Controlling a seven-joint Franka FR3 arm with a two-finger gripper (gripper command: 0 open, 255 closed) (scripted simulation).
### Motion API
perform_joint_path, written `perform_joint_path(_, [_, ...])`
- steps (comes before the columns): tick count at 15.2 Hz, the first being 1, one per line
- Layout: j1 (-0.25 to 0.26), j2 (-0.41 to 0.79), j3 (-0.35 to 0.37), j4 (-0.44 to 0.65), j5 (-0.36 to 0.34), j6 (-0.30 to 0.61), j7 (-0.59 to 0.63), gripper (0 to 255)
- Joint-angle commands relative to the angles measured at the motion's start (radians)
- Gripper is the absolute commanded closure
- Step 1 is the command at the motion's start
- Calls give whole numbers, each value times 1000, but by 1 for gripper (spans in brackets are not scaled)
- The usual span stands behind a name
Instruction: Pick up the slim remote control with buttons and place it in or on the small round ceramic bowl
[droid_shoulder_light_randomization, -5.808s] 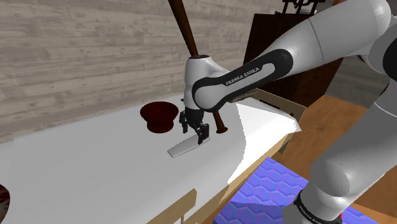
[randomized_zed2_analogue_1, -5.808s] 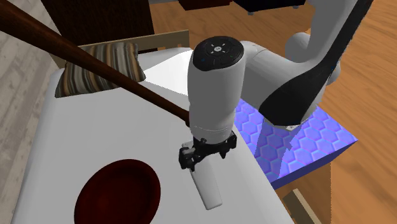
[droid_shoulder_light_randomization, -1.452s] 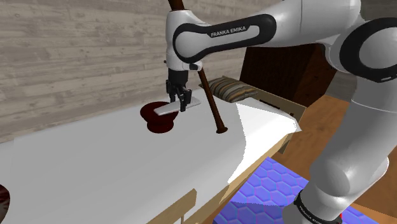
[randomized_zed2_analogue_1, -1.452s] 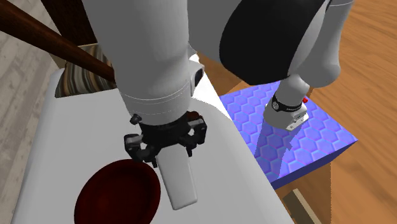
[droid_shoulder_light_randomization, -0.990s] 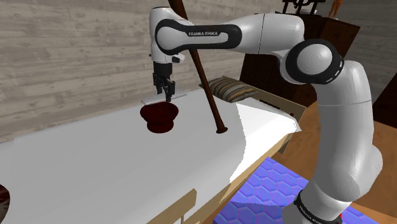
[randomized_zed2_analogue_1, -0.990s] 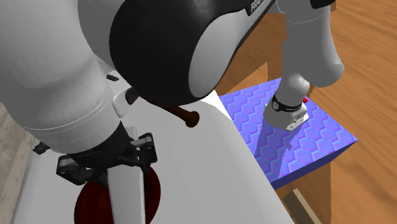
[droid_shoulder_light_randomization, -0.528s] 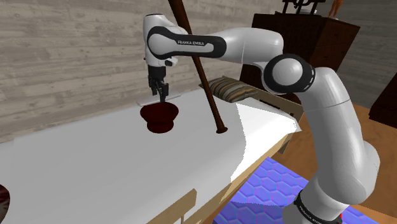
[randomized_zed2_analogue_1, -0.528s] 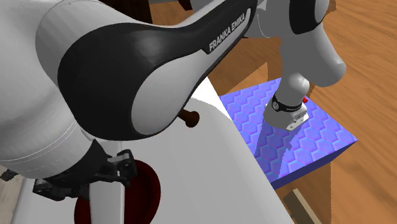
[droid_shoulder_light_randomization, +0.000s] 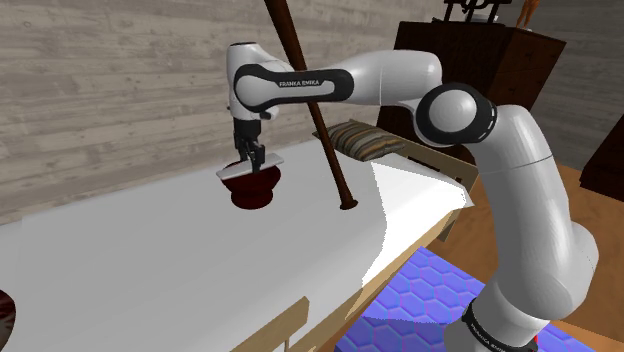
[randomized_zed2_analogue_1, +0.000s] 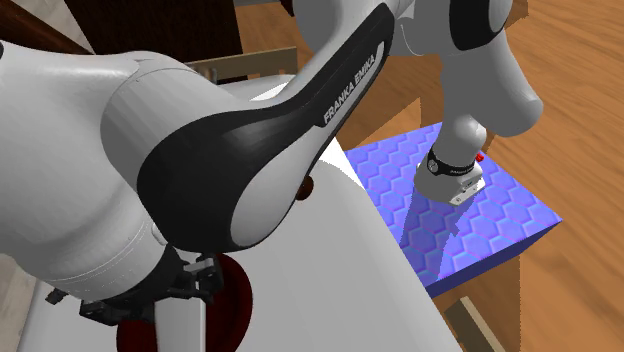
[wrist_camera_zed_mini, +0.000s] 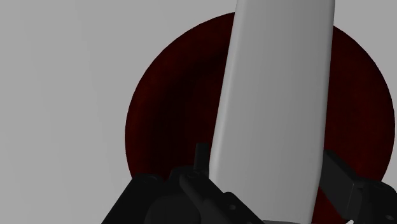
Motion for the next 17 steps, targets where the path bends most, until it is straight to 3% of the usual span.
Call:
perform_joint_path(1, [-5, 1, -1, -24, -2, 24, 4, 255])
perform_joint_path(8, [-5, 1, -1, -24, -2, 24, 4, 255])
perform_joint_path(9, [-5, 1, -1, -24, -2, 24, 4, 0])
perform_joint_path(14, [-5, 1, -1, -24, -2, 24, 4, 0])
perform_joint_path(17, [22, 1, 1, 85, 3, -77, -10, 0])
